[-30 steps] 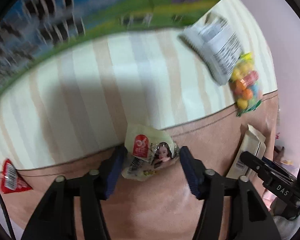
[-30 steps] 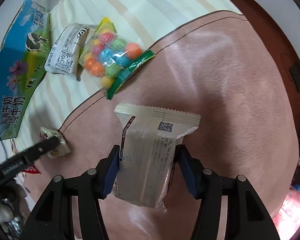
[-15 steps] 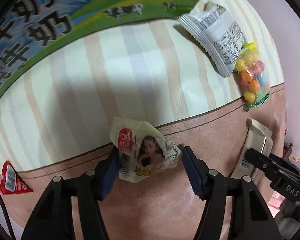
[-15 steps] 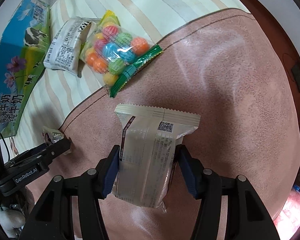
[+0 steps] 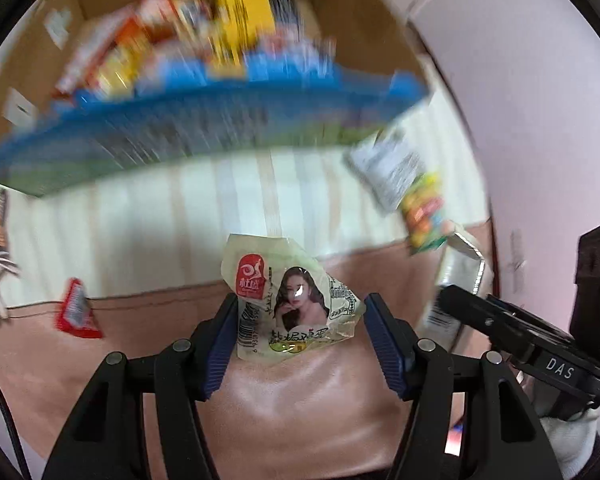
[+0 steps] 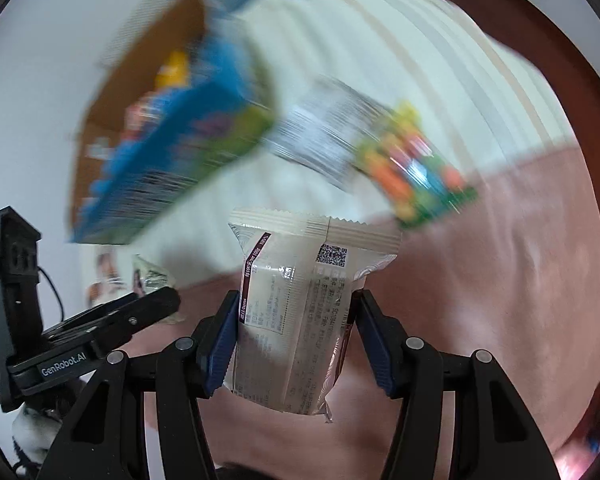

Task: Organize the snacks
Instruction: 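Carry both packs into the cardboard box and open both tools to release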

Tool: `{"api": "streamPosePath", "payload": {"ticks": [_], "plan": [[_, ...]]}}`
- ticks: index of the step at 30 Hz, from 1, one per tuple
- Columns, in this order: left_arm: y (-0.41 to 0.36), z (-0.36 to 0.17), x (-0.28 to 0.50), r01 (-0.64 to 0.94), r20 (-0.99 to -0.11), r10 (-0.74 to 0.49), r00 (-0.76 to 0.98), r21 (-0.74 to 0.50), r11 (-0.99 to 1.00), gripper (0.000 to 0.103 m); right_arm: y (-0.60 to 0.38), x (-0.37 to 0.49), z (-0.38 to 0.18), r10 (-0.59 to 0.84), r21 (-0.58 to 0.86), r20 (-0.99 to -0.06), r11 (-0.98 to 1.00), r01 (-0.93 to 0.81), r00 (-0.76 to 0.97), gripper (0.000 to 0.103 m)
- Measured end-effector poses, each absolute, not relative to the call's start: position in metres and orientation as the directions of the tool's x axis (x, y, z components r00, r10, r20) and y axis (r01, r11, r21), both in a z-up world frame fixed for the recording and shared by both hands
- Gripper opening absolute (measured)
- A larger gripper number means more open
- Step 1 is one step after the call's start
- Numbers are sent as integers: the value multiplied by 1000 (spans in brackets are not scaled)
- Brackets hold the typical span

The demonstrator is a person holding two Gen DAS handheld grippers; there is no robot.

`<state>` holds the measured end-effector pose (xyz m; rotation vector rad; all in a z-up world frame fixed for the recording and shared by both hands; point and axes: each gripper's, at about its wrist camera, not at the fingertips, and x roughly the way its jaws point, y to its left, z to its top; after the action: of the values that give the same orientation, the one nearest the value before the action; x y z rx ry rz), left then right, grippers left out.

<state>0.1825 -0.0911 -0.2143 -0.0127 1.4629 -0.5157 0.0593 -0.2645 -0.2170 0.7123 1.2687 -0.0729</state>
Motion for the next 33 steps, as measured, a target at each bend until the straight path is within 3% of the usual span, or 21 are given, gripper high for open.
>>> {"api": "streamPosePath", "payload": {"ticks": [6,11,18,24,26,27,28,30,33], "plan": [[-63,-129,222,312,-896,-409,171,-344,885,60,-246,124,-127,363,498,-821,833,241,442,60],[-44,-102,275,285,-896,-354,268,-277,917,60,-233,195,-86,276,389,-828,910,146,488,60],[-21,-118,355,218,-930,-219,297,-157,963,60,-232,281,-104,191,268,-891,954,138,412,60],[-15,-166,397,196,-972,-115,206,-74,978,62,-234,306,-153,163,212,-947,964,157,277,62],[-13,-180,400,177,-979,-109,171,-78,981,63,-235,306,-166,164,208,-957,963,170,239,82],[-10,-185,400,168,-981,-104,163,-76,983,65,-233,305,-171,166,206,-960,964,167,226,87],[-7,-190,401,161,-984,-89,155,-63,985,75,-232,305,-174,160,199,-962,966,166,220,93],[-5,-198,399,155,-986,-76,148,-52,987,91,-230,305,-178,148,185,-965,969,162,214,94],[-3,-203,392,146,-985,-80,153,-58,988,91,-229,305,-182,154,191,-966,966,174,208,94]]}}
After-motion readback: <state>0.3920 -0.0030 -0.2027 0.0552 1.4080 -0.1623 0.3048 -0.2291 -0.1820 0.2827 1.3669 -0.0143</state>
